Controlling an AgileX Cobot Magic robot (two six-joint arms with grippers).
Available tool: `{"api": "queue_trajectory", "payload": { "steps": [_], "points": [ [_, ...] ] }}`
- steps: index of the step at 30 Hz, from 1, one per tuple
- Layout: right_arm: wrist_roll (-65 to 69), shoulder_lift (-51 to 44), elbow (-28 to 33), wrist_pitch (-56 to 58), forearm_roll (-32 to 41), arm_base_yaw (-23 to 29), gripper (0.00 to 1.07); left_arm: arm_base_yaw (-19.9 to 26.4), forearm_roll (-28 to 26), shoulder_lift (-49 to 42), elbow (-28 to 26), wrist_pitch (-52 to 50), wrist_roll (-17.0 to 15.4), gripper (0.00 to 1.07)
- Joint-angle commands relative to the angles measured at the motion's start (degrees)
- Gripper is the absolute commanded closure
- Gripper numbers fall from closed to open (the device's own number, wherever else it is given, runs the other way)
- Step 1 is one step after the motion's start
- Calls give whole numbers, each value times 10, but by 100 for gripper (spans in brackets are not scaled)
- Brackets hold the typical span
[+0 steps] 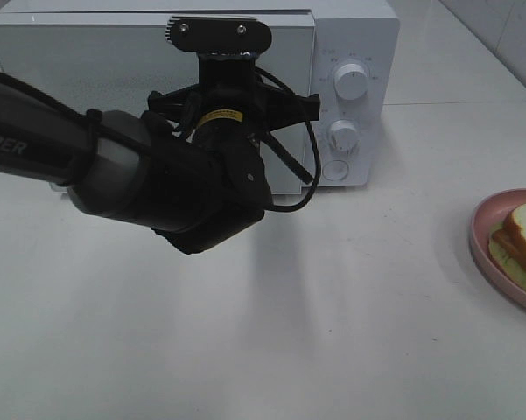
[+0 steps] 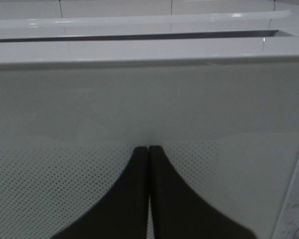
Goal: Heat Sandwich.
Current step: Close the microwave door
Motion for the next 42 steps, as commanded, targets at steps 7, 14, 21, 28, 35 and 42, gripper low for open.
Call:
{"api": "queue_trajectory", "payload": {
  "steps": [7, 14, 21, 28, 35, 42],
  "points": [
    [3, -15, 1, -2, -5, 1, 44, 57, 1, 5, -9, 13, -28, 107],
    [3, -15, 1, -2, -5, 1, 44, 58, 1, 5, -9, 13, -28, 107],
    [3, -15, 1, -2, -5, 1, 44, 35, -19, -21, -7, 30, -5, 107],
    [3, -15, 1, -2, -5, 1, 44, 13, -33, -67, -7, 135, 70, 107],
    [3, -15, 1, -2, -5, 1, 44, 11, -21, -131, -7, 417, 144, 107],
    [2, -15, 1, -2, -5, 1, 44, 12, 38, -169, -7, 668, 171, 107]
  ]
}}
